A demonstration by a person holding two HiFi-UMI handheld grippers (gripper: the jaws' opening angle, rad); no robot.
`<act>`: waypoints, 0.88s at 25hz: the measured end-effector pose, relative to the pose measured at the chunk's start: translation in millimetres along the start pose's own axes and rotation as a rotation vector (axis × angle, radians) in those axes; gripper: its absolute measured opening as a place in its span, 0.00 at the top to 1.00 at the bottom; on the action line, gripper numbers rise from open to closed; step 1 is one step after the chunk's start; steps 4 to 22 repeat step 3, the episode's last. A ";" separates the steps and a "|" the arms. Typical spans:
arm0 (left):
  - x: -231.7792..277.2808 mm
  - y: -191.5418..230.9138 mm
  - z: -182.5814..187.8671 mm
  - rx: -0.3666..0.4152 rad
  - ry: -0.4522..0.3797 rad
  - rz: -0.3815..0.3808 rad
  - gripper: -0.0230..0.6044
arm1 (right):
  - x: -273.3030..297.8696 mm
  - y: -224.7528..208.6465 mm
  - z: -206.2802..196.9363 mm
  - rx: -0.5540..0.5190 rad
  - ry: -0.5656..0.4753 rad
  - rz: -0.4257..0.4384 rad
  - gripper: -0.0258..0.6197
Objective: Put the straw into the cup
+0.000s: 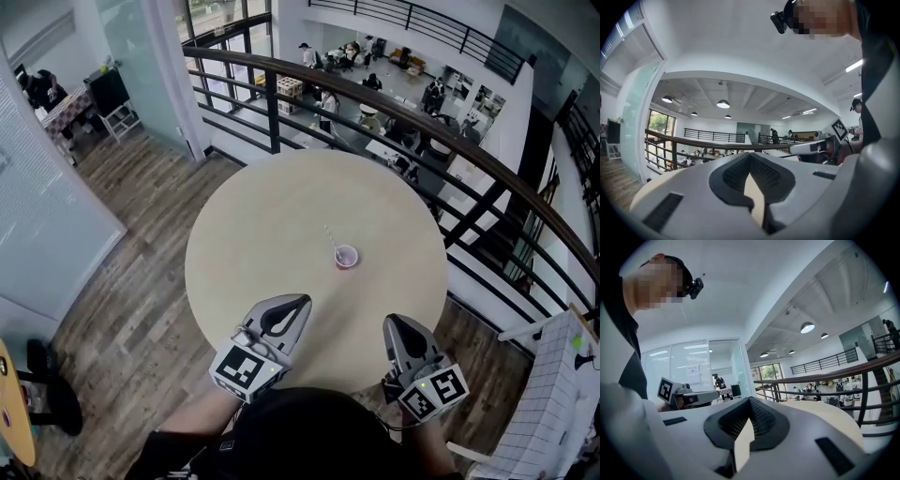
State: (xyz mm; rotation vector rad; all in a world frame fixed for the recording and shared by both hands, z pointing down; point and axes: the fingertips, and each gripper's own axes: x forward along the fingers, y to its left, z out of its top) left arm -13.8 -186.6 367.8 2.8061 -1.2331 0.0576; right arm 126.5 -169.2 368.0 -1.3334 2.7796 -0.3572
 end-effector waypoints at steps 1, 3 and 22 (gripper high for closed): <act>-0.7 -0.4 -0.9 0.000 0.002 -0.001 0.95 | -0.4 0.6 -0.6 0.000 0.000 0.001 0.93; -2.1 -1.3 -2.6 -0.002 0.005 -0.001 0.95 | -1.4 1.7 -2.0 0.002 0.001 0.001 0.93; -2.1 -1.3 -2.6 -0.002 0.005 -0.001 0.95 | -1.4 1.7 -2.0 0.002 0.001 0.001 0.93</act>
